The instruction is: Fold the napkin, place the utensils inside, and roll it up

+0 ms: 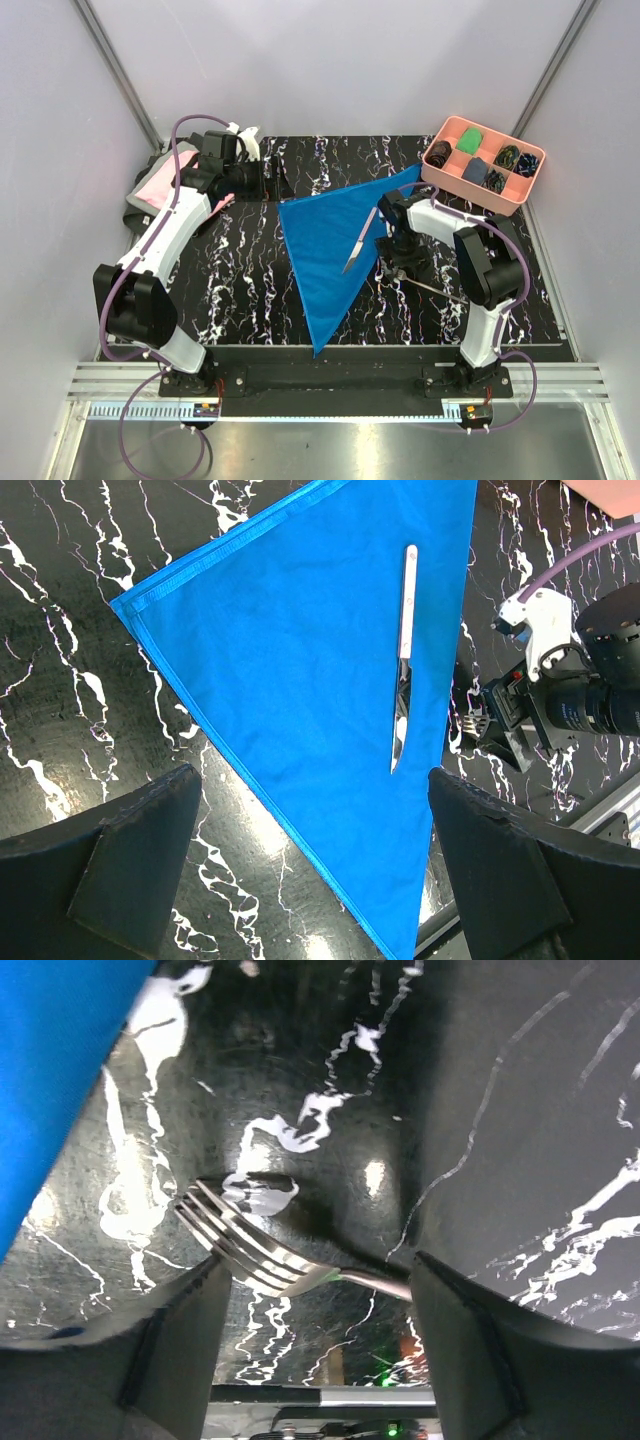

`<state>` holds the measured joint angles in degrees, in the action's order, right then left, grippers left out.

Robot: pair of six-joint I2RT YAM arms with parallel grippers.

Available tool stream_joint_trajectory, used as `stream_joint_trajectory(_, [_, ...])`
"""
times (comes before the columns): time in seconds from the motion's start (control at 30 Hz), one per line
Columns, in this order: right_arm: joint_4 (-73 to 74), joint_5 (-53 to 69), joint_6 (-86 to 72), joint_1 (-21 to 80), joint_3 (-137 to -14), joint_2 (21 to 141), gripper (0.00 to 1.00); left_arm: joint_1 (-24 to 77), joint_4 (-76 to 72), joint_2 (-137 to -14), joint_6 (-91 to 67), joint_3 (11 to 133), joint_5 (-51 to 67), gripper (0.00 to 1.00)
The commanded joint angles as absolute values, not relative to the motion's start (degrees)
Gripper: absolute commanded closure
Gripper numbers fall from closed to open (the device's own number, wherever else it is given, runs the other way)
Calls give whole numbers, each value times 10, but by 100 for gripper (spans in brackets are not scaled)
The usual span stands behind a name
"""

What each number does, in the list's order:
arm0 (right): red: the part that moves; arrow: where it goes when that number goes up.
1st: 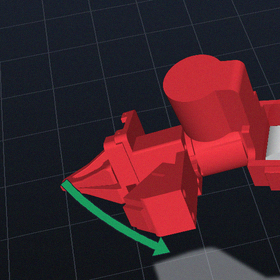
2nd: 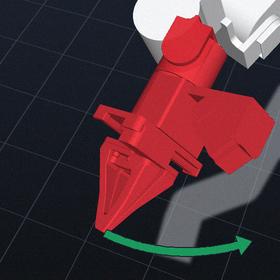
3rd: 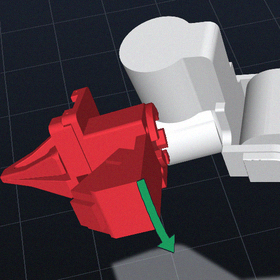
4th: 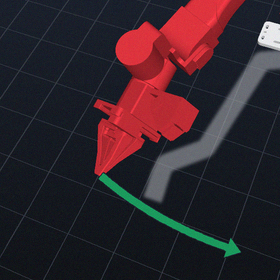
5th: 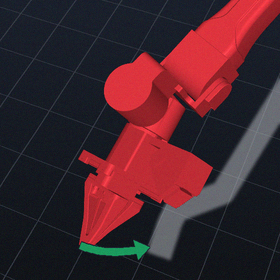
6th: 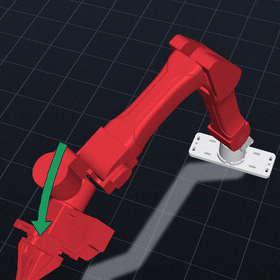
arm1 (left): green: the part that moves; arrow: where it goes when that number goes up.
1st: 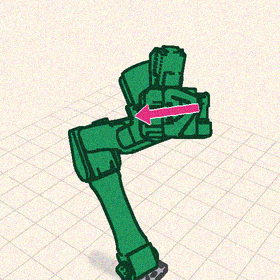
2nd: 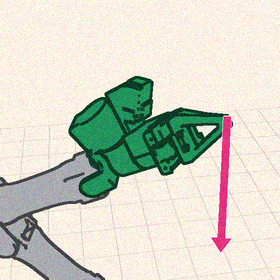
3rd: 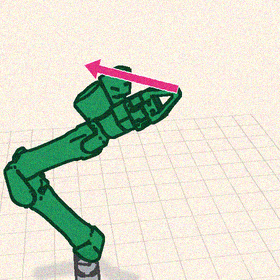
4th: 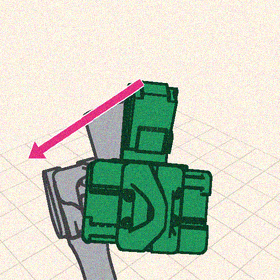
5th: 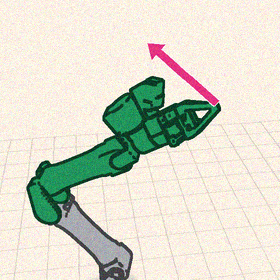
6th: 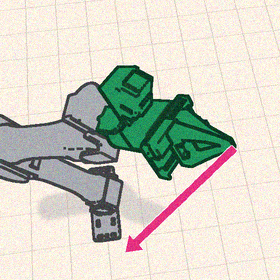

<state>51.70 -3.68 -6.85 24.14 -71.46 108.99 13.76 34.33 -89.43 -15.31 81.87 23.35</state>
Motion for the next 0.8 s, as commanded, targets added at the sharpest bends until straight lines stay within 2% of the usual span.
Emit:
stream_joint_trajectory(0.0, [505,-27,-43,236,-728,1103,35,136,318,-873,-154,820,245,1])
stream_joint_trajectory(0.07, [499,-15,-42,236,-729,1103,45,136,318,-873,-155,820,245,1])
stream_joint_trajectory(0.17, [498,-2,-46,236,-732,1103,51,136,318,-875,-156,820,247,1])
stream_joint_trajectory(0.27, [499,16,-50,236,-737,1099,64,136,318,-875,-156,819,248,1])
stream_joint_trajectory(0.3, [498,18,-52,236,-739,1096,72,136,318,-876,-156,819,247,1])
stream_joint_trajectory(0.37, [499,25,-54,236,-743,1086,79,136,317,-876,-157,819,247,1])
stream_joint_trajectory(0.43, [504,31,-56,233,-750,1078,91,137,316,-877,-157,817,248,1])
stream_joint_trajectory(0.5, [505,38,-56,230,-758,1072,99,137,313,-876,-160,816,250,1])
stream_joint_trajectory(0.77, [560,40,-90,225,-829,1061,100,147,301,-874,-155,810,259,1])
